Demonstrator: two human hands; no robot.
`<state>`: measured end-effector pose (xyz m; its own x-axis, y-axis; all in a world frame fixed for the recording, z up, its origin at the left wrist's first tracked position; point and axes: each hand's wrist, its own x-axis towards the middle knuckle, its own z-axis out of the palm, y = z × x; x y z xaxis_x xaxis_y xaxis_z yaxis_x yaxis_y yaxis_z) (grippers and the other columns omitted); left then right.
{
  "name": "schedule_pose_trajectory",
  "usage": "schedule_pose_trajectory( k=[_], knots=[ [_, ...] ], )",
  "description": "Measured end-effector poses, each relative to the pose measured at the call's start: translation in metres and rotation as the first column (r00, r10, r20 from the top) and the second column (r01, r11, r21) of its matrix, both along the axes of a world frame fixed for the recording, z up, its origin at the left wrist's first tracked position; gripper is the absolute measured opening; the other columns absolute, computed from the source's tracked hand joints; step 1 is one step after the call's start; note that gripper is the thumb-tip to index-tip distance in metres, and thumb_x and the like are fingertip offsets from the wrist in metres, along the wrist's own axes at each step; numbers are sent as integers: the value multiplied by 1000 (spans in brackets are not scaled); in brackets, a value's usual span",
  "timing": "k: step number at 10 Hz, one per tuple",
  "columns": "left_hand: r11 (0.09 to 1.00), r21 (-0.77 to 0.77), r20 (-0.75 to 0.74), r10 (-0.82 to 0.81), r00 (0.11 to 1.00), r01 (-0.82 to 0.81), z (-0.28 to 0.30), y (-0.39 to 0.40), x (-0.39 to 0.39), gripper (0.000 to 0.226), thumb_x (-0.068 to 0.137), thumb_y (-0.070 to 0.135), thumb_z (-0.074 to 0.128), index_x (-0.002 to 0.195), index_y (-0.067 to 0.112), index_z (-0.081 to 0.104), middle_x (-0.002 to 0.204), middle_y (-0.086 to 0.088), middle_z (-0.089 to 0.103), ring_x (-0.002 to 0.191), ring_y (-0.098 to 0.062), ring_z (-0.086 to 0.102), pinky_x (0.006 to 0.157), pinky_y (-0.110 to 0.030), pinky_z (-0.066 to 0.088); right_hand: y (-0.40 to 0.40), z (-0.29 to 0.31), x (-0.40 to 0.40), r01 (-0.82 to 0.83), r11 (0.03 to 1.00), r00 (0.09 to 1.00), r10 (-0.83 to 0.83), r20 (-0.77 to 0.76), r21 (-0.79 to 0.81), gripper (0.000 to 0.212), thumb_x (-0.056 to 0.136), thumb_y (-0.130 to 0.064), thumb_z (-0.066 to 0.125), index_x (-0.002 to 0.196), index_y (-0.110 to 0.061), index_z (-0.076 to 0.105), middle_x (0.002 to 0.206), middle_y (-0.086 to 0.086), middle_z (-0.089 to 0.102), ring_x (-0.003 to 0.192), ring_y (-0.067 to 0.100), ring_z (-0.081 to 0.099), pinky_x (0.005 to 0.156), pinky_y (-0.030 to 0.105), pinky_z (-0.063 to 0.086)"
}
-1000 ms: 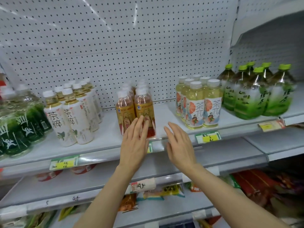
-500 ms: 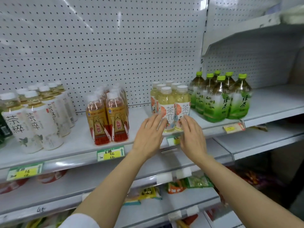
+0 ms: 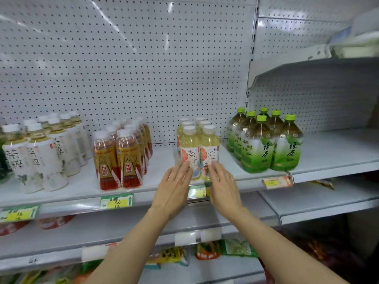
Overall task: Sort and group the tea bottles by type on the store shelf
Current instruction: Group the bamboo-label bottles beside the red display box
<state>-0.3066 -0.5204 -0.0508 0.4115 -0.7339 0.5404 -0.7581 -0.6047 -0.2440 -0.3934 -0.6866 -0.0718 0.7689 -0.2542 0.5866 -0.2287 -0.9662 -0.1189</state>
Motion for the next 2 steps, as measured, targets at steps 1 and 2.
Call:
schedule_pose_trajectory(
  k=[1,2],
  knots=[
    [994,-98,11,-45,999,45,-36,36,-18,66,80,18,73,142,7,52,150,-14,48,137,-31,46,113,-45,40,9,-13,-17,-62,997,993,58,102,36,74,73,-3,74,142,-7,46,146,15,47,134,32,45,110,43,39],
    [986,-166,-97,-17,995,1,-99,88,-61,55,83,26,55,136,13,54,154,-6,42,129,-28,56,112,-39,29,19,-27,-56,-136,974,974,98,207,180,60,80,-6,72,137,-12,53,130,8,57,117,25,55,96,39,50]
  ],
)
